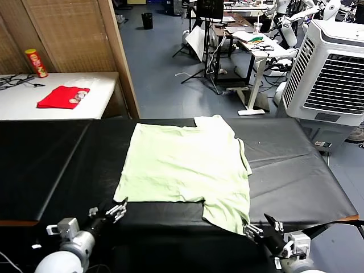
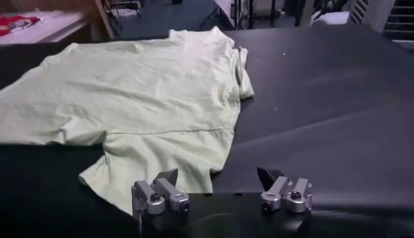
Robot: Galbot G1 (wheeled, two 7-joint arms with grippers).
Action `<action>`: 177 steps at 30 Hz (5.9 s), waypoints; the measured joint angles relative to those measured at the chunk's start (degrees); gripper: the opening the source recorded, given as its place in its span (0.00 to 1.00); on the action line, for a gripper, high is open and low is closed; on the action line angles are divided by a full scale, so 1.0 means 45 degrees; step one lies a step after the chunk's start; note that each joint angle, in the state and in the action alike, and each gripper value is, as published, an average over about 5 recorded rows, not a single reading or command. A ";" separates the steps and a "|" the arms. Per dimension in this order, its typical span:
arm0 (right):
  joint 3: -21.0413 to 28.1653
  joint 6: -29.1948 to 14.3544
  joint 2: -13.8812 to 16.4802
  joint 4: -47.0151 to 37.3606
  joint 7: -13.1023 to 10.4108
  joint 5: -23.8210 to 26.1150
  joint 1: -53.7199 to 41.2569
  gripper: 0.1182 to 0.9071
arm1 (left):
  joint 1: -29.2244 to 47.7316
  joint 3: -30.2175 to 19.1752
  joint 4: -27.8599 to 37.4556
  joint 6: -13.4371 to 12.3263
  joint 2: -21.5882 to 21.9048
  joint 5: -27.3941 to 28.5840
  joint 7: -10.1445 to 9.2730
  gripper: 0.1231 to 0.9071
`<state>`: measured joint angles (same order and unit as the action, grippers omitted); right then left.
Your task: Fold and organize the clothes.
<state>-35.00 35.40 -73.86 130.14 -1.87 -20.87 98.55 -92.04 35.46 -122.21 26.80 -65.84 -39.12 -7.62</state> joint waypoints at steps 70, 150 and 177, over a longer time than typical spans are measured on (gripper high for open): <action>0.2000 -0.3504 0.0694 -0.6708 0.1146 0.1218 -0.7271 0.43 | 0.4652 -0.1764 0.3384 -0.1673 -0.0980 0.2850 -0.0156 0.15; 0.4804 -0.2143 0.0849 -1.1917 -0.0047 -0.0081 -1.4323 0.86 | 0.8041 -0.2895 0.4075 0.1887 0.1219 -0.0900 -0.1590 0.86; 0.5379 -0.1490 -0.0768 -1.6067 0.0674 0.0266 -1.6288 0.19 | 1.2296 -0.4156 1.0807 0.2002 -0.0062 -0.0011 0.0299 0.45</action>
<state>-10.80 28.69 -77.31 57.84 1.16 -19.67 25.25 -36.71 16.76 -73.58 35.81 -66.12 -39.17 -6.28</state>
